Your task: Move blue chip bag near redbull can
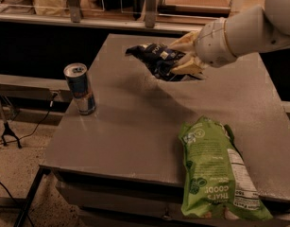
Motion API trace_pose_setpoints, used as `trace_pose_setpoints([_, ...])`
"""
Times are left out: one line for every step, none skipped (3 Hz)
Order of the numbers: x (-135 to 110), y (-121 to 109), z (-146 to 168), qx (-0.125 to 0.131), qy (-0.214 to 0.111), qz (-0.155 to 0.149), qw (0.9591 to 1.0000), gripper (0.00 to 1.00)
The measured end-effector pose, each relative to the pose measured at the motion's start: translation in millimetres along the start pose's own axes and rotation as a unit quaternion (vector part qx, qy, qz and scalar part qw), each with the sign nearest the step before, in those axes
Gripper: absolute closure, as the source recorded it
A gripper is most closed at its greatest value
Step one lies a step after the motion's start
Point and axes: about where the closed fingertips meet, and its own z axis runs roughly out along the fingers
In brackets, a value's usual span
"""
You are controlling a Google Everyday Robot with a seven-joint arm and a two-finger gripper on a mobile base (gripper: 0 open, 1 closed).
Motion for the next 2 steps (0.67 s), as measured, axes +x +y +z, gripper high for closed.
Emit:
trace_pose_setpoints([-21.6, 5.4, 16.4, -0.003, 0.025, -0.045, 0.9987, 1.00])
trace_pose_setpoints([-43.3, 10.7, 31.5, -0.007, 0.036, -0.080, 0.9961, 1.00])
